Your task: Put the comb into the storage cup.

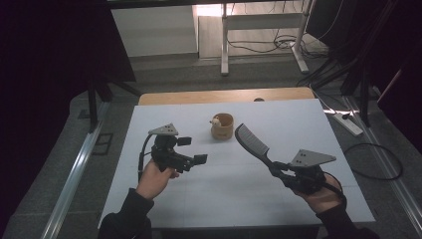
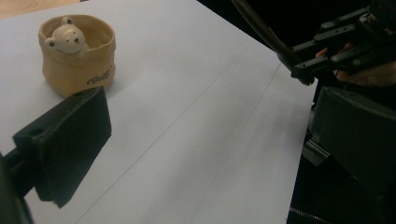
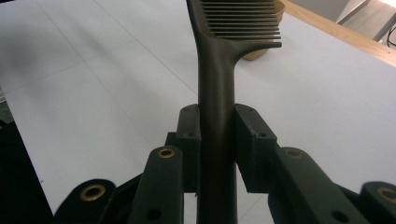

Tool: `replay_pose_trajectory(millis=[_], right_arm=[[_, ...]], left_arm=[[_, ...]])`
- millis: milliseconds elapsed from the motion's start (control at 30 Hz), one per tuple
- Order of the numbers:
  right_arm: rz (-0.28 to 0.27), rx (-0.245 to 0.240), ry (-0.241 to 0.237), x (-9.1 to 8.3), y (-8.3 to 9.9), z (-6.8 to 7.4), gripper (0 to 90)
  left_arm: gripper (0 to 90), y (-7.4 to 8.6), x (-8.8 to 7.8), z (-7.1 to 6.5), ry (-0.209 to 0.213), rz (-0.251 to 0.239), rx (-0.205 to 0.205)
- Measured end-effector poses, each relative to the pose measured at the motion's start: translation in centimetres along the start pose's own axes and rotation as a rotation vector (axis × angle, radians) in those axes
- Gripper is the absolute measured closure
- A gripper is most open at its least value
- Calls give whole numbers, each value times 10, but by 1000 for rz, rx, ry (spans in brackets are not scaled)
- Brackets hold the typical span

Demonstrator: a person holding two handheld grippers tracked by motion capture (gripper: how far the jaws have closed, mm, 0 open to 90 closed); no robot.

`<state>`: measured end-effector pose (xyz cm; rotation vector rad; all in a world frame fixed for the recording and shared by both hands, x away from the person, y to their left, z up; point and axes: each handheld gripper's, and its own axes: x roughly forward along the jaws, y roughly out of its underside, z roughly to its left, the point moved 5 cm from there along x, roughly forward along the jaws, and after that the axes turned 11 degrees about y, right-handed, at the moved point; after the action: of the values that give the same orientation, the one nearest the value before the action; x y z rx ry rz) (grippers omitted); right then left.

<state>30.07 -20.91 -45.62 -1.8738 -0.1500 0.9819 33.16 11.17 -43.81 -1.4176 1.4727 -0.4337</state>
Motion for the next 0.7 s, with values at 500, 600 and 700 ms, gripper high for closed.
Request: replay_pose_trajectory(millis=[500, 600, 700], right_arm=[[-20, -18, -18, 1, -1, 11, 729], [-29, -22, -18, 1, -2, 13, 729], [-37, -23, -19, 1, -3, 14, 729]], left_arm=[[0, -14, 21, 2, 49, 18, 6], [0, -15, 25, 2, 61, 17, 4], [0, -18, 27, 2, 68, 20, 9]])
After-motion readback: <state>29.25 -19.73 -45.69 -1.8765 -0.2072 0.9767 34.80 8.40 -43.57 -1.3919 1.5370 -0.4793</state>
